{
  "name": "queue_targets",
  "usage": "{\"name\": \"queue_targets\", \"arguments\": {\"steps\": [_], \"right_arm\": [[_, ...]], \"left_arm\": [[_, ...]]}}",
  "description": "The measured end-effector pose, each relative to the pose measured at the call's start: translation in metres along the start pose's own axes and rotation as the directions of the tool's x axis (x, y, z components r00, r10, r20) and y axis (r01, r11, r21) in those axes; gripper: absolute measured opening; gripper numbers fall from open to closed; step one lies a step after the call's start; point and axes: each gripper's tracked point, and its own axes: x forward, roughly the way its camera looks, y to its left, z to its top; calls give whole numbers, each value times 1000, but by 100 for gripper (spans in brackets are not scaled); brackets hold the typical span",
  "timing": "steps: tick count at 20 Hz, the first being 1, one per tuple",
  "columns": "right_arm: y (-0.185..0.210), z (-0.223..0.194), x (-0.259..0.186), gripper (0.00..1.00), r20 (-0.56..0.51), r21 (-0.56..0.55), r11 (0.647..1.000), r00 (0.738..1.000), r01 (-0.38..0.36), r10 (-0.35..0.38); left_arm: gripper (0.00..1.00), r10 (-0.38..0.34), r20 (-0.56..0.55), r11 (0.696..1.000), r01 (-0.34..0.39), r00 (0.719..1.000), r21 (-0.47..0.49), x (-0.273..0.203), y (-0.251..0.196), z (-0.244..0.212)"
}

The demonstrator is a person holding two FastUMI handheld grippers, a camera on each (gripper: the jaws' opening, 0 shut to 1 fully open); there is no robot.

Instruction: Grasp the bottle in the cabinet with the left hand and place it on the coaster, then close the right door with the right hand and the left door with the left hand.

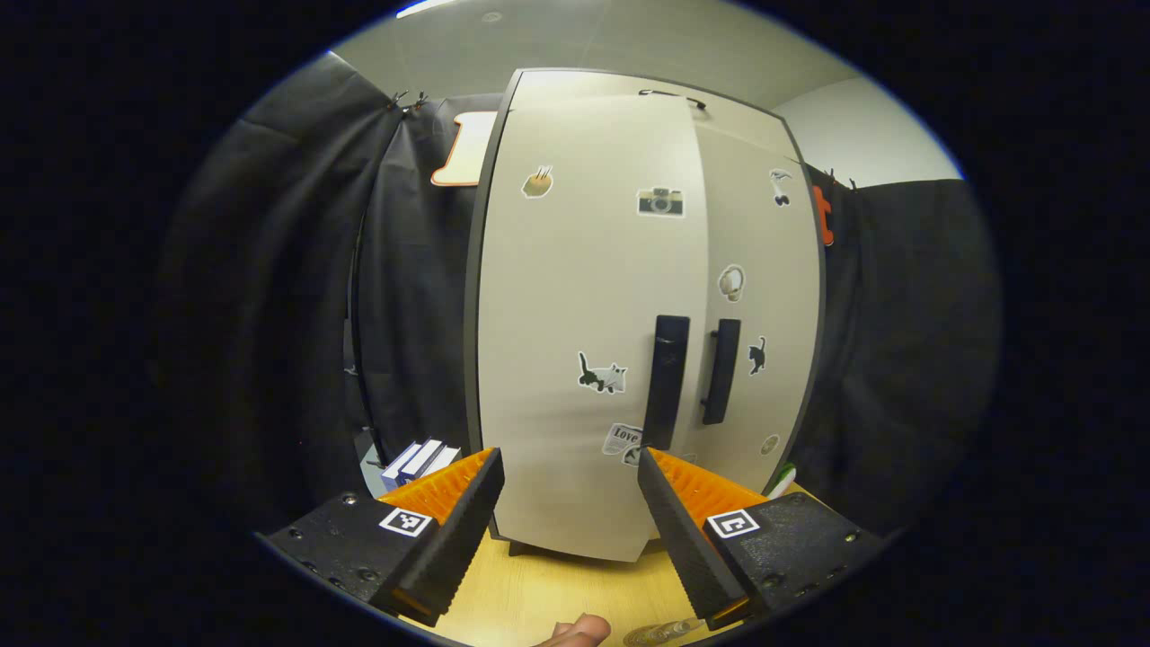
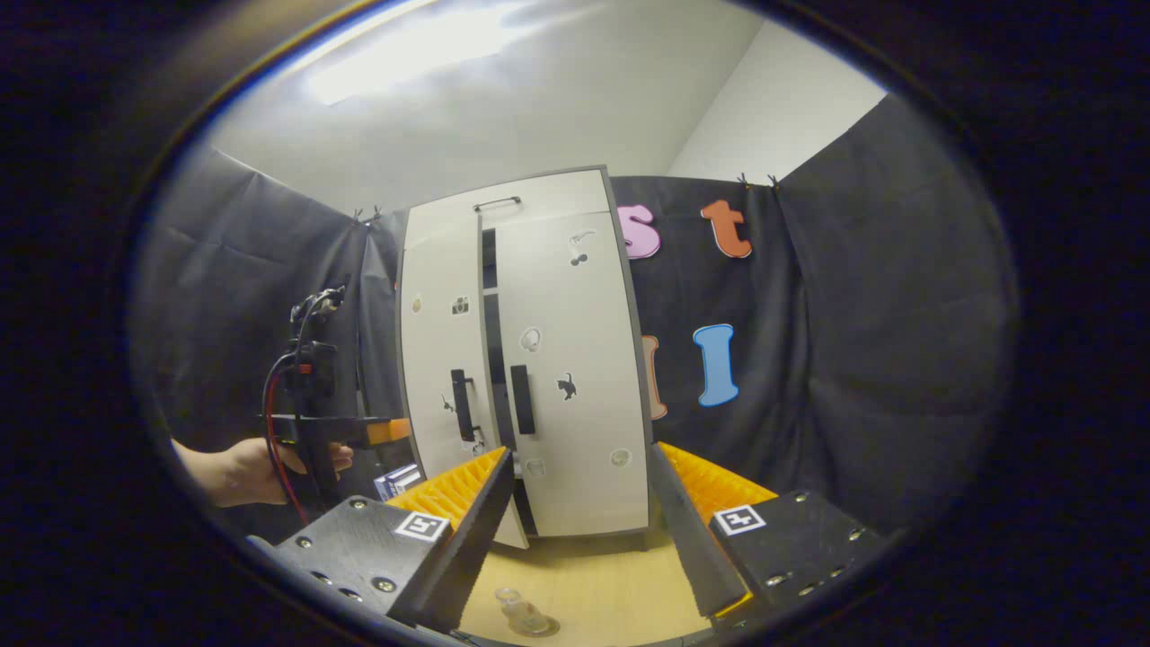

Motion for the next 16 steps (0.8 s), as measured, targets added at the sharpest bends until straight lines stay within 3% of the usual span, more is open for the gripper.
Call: {"name": "queue_targets", "arguments": {"steps": [3, 4, 8, 10, 11, 13, 14, 16], "right_arm": [[-11, 8, -10, 92, 8, 0, 1000, 1000, -2, 2], [-14, 11, -14, 92, 8, 3, 1000, 1000, -3, 3], [-17, 25, -31, 92, 26, 34, 999, 1000, -16, 15], [-26, 23, -42, 87, 21, -14, 1000, 1000, 7, -7], [-29, 23, -47, 92, 27, -57, 998, 999, 21, -19], [-25, 19, -52, 92, 28, -99, 995, 1000, 11, -8], [-21, 18, -54, 92, 32, -97, 995, 999, 2, 1], [-20, 19, -57, 87, 38, -64, 998, 999, 2, 1]], "left_arm": [[91, 20, 26, 1000, -21, 999, 15, -32, -9, 11], [95, 19, 31, 1000, -19, 999, 9, -42, -13, 14], [95, 16, 52, 1000, -16, 999, -11, -83, -27, 27], [95, 20, 54, 1000, -20, 998, -5, -103, -33, 28], [95, 22, 52, 1000, -22, 998, 1, -112, -35, 27], [95, 24, 55, 1000, -25, 998, 8, -128, -41, 25], [91, 20, 60, 1000, -21, 998, 14, -134, -44, 25], [95, 11, 55, 999, -12, 998, 29, -143, -49, 22]]}}
